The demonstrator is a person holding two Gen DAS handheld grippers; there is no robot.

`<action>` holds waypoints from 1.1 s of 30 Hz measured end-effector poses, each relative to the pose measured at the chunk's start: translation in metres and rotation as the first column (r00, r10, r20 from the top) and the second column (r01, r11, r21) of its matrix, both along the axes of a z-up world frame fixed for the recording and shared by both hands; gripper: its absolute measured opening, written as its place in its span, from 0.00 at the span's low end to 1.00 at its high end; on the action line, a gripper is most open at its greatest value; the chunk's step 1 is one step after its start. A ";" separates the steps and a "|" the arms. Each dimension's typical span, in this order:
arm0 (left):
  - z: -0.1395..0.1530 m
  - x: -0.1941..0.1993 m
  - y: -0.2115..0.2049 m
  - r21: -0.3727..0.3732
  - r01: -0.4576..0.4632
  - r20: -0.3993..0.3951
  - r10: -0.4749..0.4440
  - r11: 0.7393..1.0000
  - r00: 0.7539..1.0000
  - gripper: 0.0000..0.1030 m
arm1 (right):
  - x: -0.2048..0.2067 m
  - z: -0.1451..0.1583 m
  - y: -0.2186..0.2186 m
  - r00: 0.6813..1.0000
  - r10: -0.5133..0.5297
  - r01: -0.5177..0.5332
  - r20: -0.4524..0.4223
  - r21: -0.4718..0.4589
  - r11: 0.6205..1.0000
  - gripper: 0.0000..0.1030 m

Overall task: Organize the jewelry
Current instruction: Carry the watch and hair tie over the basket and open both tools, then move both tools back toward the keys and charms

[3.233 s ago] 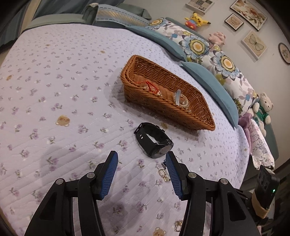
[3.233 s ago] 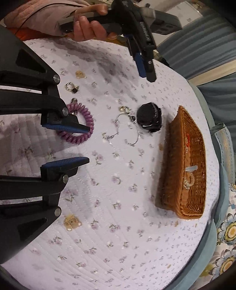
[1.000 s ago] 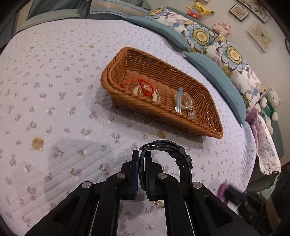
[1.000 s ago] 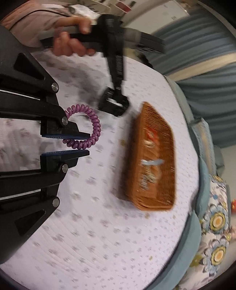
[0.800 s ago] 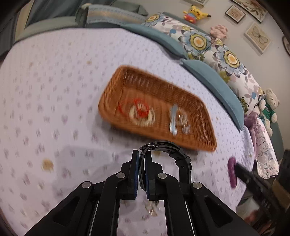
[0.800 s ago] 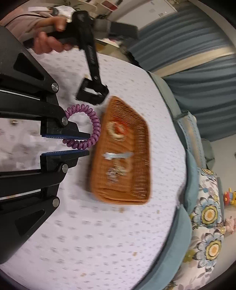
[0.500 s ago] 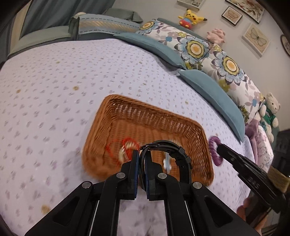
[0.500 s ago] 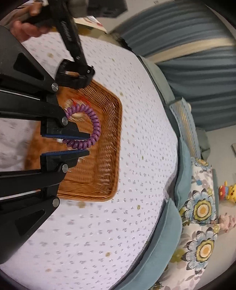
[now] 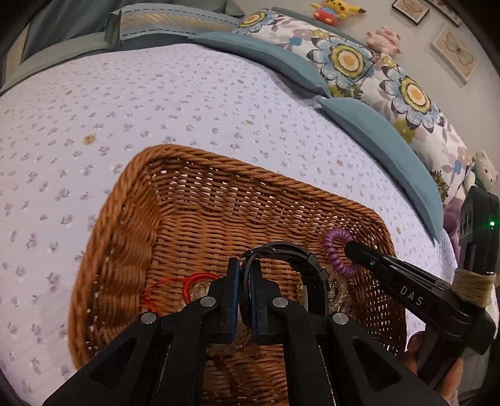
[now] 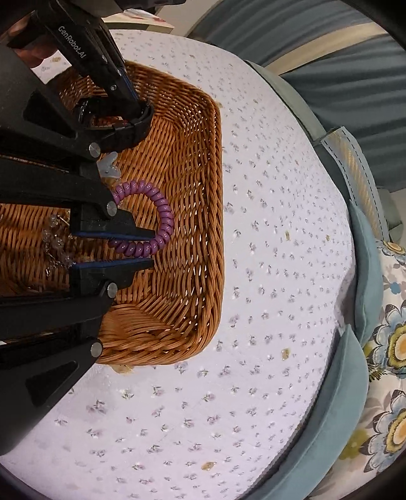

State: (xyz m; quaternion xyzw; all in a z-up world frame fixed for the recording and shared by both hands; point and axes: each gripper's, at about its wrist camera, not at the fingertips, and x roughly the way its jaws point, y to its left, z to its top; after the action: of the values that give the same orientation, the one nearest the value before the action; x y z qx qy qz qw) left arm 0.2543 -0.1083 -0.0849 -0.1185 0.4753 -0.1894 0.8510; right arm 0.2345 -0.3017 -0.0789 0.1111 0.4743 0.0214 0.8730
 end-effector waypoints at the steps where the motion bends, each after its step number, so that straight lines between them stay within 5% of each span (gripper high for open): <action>1: -0.001 0.000 -0.001 0.003 0.002 0.002 -0.002 1.000 1.000 0.06 | 0.000 0.001 0.001 1.000 0.004 -0.004 0.002 -0.006 1.000 0.12; 13: 0.039 -0.031 0.012 0.022 0.030 0.093 -0.032 0.999 0.995 0.13 | -0.024 0.023 -0.004 1.000 0.002 -0.002 0.017 0.015 1.000 0.14; 21: 0.095 -0.106 0.052 0.009 0.051 0.196 -0.052 0.999 0.979 0.13 | -0.108 0.074 0.011 0.992 0.060 -0.065 0.110 0.044 0.997 0.15; 24: 0.109 -0.140 0.072 0.006 0.051 0.218 -0.051 0.999 0.975 0.14 | -0.145 0.085 0.019 0.987 0.092 -0.100 0.135 0.056 0.993 0.29; 28: 0.111 -0.180 0.096 -0.010 0.028 0.220 -0.025 1.000 0.975 0.35 | -0.198 0.092 0.035 0.977 0.132 -0.139 0.166 0.034 0.990 0.31; 33: 0.090 -0.227 0.115 -0.041 0.008 0.182 0.000 0.999 0.983 0.36 | -0.250 0.080 0.056 0.975 0.168 -0.175 0.147 0.031 0.984 0.31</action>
State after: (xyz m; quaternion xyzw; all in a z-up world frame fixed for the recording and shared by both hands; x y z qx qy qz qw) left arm 0.0274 0.0071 0.0052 -0.1174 0.3919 -0.2111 0.8877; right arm -0.0160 -0.2458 0.0008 0.0869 0.4174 0.1149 0.8972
